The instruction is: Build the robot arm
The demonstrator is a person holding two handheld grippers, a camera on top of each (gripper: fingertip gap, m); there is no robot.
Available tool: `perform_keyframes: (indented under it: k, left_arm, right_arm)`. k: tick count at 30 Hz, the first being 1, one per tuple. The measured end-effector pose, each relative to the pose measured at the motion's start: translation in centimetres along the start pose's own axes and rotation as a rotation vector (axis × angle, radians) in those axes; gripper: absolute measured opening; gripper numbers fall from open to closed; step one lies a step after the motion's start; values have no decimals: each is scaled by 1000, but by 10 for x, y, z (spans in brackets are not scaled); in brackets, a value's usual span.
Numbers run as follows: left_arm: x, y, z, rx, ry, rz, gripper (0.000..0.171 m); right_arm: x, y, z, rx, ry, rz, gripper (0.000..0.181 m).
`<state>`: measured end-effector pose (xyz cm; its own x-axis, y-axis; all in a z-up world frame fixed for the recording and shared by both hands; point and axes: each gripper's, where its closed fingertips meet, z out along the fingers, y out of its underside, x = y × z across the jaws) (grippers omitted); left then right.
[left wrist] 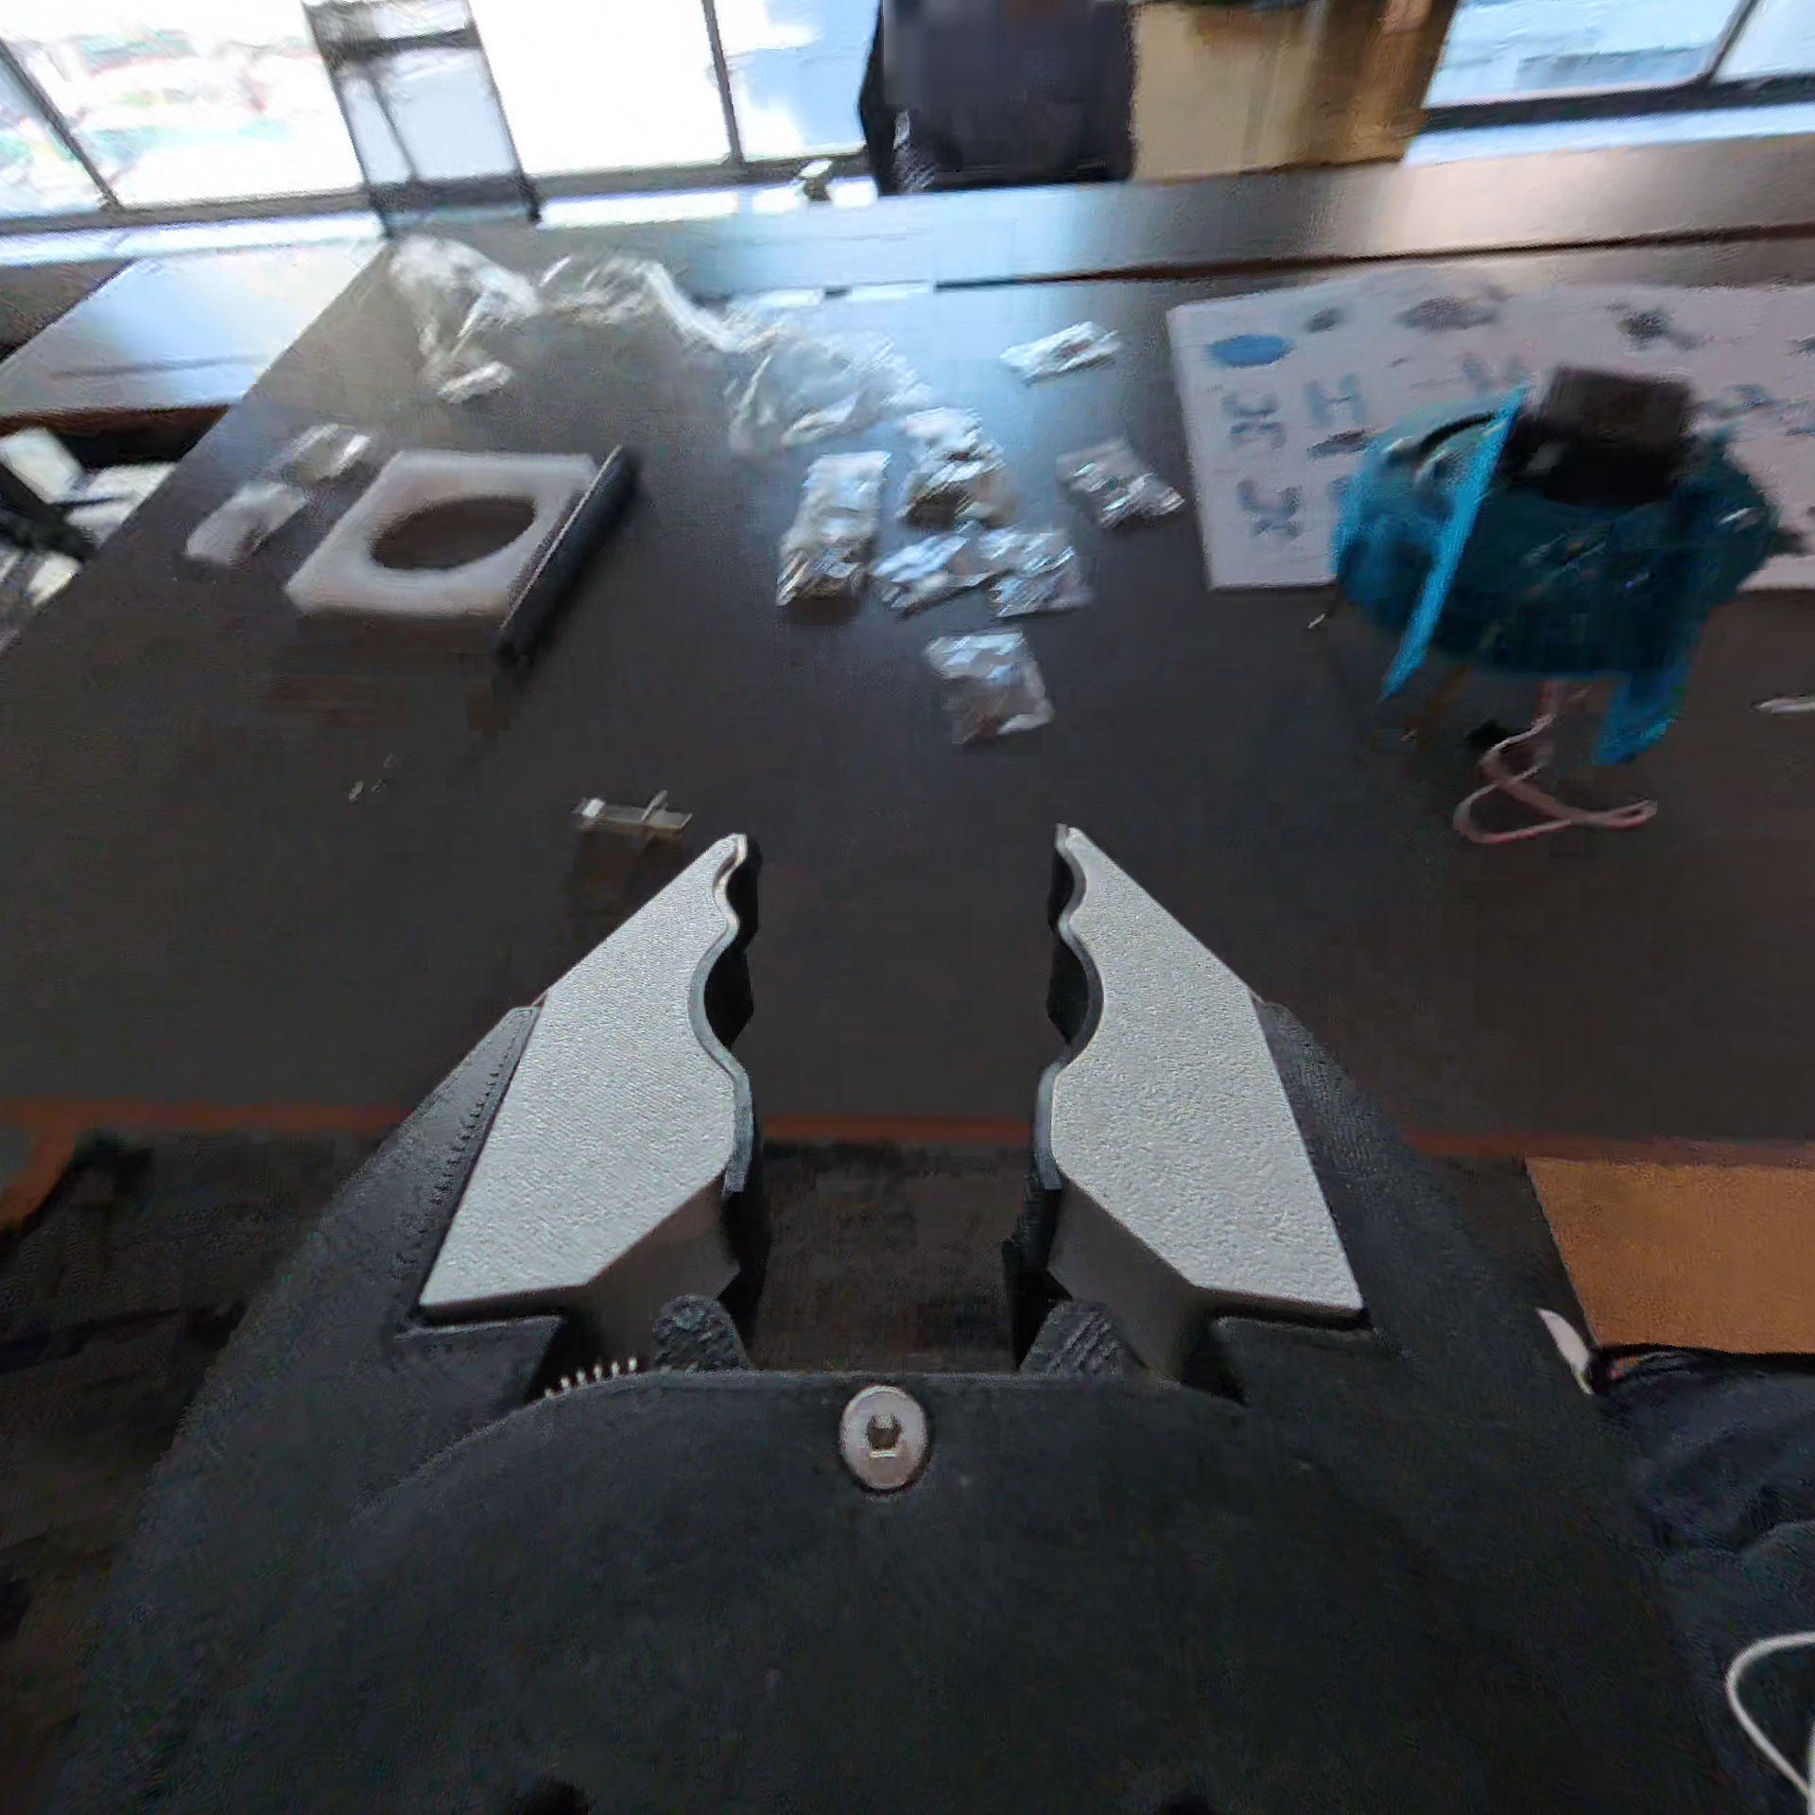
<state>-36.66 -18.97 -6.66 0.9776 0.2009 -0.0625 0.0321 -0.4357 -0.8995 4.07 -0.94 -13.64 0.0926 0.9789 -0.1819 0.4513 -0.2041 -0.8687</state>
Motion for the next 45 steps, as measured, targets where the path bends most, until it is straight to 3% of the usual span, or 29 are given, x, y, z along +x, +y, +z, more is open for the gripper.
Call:
perform_keyframes:
  k: [2,5,7,11,14,17,20,22,27,31,35,39,42,45]
  left_arm:
    - [-31,31,-14,-36,-76,-42,59]
    - [-58,52,-23,-13,-50,-135,53]
    - [-81,59,-23,-25,-12,-158,53]
    - [-126,48,-5,-81,102,-83,46]
    - [-141,22,30,-152,188,48,46]
    - [-152,-12,94,-211,189,221,45]
    - [-153,-18,170,-337,225,218,48]
    - [-152,-14,202,-400,247,210,39]
    - [-159,5,233,-484,175,248,41]
    - [-169,16,242,-534,122,324,17]
    - [-167,13,246,-551,124,438,16]
    - [-175,7,243,-612,90,688,16]
    - [-177,-17,236,-640,94,869,16]
    - [-180,-54,225,-667,59,1123,16]
  right_arm:
    - [7,4,4,-49,3,-141,15]
    - [26,18,11,-186,63,-262,15]
    - [27,20,16,-218,65,-298,15]
    - [36,18,23,-263,215,-278,26]
    - [33,9,22,-217,347,-253,41]
    - [18,-2,19,-145,445,-182,43]
    - [-4,-6,15,-143,506,-182,46]
    - [-17,-3,10,-174,528,-204,47]
    - [-23,-1,-6,-179,547,-228,48]
    - [2,-10,-5,-147,529,-221,48]
    - [17,-28,6,-79,491,-207,48]
    - [11,-56,17,-24,447,-238,46]
    - [-4,-100,38,-10,388,-373,44]
    - [-21,-157,81,0,299,-589,43]
